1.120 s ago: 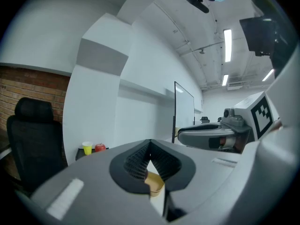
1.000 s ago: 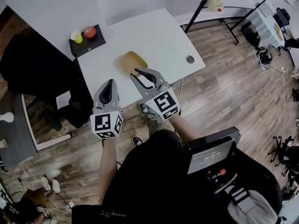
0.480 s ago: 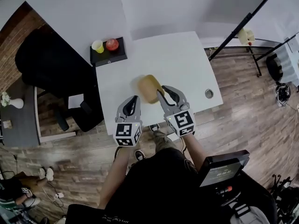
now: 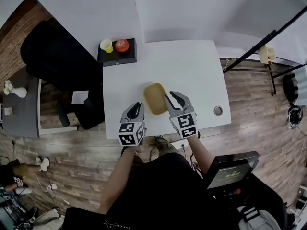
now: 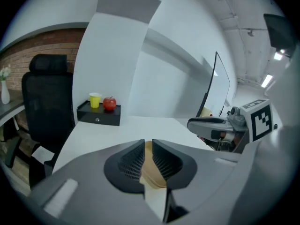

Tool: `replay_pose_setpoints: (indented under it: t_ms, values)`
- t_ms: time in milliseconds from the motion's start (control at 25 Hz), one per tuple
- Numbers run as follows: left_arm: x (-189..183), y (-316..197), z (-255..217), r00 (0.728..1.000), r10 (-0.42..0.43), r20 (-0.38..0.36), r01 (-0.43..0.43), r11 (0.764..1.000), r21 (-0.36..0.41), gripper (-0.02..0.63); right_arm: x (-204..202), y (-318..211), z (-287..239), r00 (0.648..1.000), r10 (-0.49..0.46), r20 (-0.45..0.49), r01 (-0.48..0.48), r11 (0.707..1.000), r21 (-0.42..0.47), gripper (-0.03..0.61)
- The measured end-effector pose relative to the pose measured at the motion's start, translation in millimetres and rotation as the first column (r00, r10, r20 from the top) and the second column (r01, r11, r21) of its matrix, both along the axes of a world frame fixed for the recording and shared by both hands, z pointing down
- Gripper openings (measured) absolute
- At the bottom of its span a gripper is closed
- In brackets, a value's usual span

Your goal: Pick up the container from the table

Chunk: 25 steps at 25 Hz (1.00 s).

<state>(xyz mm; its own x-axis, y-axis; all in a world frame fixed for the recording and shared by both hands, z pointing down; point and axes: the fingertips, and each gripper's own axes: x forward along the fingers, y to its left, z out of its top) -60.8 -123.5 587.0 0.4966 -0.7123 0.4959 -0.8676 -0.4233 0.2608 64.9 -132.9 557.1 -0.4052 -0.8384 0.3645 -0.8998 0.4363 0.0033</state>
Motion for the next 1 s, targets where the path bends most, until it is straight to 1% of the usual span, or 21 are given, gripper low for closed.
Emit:
replay_pose_setpoints:
  t_ms: [200, 400, 520, 600, 760, 880, 1000]
  values:
    - [-4.1, -4.6, 25.7, 0.999, -0.036, -0.033, 0.033, 0.996, -0.087, 0.052, 1.2, -13.3, 35.5, 0.999, -0.024, -0.040, 0.021, 0.997, -0.069, 0.110]
    - [5.6, -17.2, 54.7, 0.997, -0.035, -0.067, 0.023, 0.986, -0.166, 0.084, 2.8, -24.8, 64.6, 0.998, -0.016, -0.058, 0.009, 0.992, -0.124, 0.117]
    - [6.6, -17.8, 77.5, 0.993, -0.068, -0.100, 0.041, 0.967, -0.251, 0.112, 1.5, -24.1, 84.5, 0.998, -0.011, -0.063, 0.001, 0.985, -0.170, 0.130]
    - [7.9, -18.9, 90.9, 0.991, -0.087, -0.106, 0.052, 0.953, -0.299, 0.126, 3.1, -26.3, 95.9, 0.998, -0.007, -0.055, -0.004, 0.979, -0.206, 0.134]
    - [17.3, -14.4, 119.0, 0.984, -0.121, -0.131, 0.060, 0.918, -0.393, 0.140, 6.2, -25.8, 120.6, 0.998, -0.026, -0.055, 0.010, 0.963, -0.270, 0.141]
    - [20.7, -16.1, 127.6, 0.980, -0.137, -0.142, 0.064, 0.903, -0.426, 0.140, 4.0, -28.7, 132.1, 0.999, -0.025, -0.047, 0.010, 0.956, -0.292, 0.146]
    - [26.4, -19.2, 135.0, 0.983, -0.130, -0.128, 0.060, 0.894, -0.445, 0.140, 2.6, -31.3, 140.3, 0.998, -0.028, -0.050, 0.011, 0.949, -0.316, 0.146]
